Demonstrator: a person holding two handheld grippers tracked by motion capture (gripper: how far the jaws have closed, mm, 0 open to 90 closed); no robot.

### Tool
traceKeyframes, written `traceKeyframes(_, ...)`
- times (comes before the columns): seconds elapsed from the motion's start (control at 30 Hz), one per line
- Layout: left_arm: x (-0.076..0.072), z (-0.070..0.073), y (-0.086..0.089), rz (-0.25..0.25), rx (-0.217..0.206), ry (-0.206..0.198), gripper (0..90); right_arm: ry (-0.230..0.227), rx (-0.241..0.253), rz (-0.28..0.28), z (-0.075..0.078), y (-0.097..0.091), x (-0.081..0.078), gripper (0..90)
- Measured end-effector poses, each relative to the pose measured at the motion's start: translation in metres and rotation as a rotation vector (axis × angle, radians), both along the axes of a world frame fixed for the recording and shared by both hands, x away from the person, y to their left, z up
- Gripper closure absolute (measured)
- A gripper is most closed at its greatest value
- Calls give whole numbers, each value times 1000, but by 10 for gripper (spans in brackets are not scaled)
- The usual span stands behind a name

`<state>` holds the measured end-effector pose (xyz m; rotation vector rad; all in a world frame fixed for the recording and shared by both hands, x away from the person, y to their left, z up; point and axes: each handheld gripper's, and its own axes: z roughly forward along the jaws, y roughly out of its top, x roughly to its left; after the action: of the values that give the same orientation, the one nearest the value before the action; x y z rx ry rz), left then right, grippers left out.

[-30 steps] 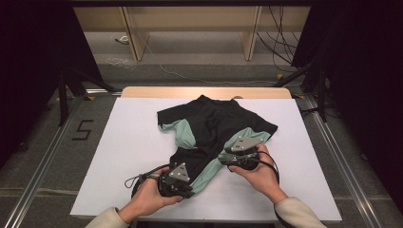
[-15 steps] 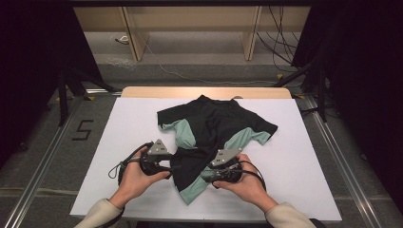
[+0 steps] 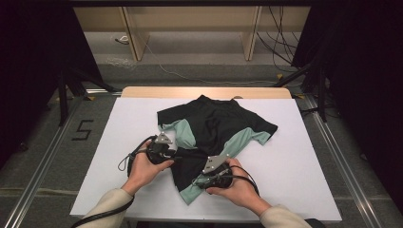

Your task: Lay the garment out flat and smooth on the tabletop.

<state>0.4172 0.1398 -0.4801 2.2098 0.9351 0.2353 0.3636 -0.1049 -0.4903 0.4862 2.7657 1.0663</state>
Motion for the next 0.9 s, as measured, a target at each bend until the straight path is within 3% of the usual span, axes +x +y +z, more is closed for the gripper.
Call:
traceKeyframes(0.07,-1,1,0,-4,-3,12,615,5,-3,0,1,0,0,596)
traceKeyframes(0.1,-3,3,-1,-10,-8,20,683,24,5,5,1,0,1,707)
traceKeyframes(0.27,-6,6,-2,-18,-6,28,779,51,3,-12,2,-1,3,867)
traceKeyframes(0.33,-9,7,-4,-26,3,32,801,69,4,-18,4,-3,5,889)
traceKeyframes(0.5,-18,11,-10,-66,-3,44,807,80,-48,11,10,-12,2,892)
traceKeyframes(0.63,-25,13,-17,-101,-10,46,750,96,-73,11,15,-26,-2,893)
traceKeyframes(0.77,-26,15,-17,-117,-15,-24,566,104,-90,-9,18,-41,-3,894)
traceKeyframes(0.9,-22,16,-15,-95,-27,-44,468,116,-104,-38,21,-56,-5,895)
